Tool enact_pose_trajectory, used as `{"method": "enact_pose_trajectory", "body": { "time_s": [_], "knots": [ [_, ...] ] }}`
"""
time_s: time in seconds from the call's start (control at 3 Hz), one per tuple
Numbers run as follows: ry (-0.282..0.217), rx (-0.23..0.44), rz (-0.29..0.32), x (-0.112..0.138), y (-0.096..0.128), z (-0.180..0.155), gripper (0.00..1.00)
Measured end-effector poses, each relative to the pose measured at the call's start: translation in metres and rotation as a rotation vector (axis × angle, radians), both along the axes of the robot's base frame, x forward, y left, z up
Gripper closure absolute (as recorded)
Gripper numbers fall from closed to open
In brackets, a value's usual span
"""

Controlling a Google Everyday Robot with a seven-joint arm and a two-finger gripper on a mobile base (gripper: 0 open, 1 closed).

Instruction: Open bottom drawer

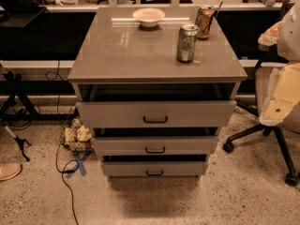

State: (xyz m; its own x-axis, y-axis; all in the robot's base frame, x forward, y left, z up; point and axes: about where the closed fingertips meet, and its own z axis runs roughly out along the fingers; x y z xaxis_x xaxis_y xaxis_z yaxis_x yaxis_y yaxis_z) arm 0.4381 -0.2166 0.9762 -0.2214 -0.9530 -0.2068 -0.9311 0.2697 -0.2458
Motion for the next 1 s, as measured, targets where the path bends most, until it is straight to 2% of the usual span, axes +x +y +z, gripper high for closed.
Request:
{"method": "enact_pose_trajectory", "body": {
  "time_s": [0.33, 0.67, 1.0],
  "knots": [
    [0.0, 0.0, 0.0, 0.0, 0.0, 0.0, 0.0],
    [0.011, 0.011, 0.012, -0.006, -0.011, -0.023, 0.0],
    [0.077, 0.096, 0.053, -0.01, -0.02, -0.099, 0.0]
  ]
}}
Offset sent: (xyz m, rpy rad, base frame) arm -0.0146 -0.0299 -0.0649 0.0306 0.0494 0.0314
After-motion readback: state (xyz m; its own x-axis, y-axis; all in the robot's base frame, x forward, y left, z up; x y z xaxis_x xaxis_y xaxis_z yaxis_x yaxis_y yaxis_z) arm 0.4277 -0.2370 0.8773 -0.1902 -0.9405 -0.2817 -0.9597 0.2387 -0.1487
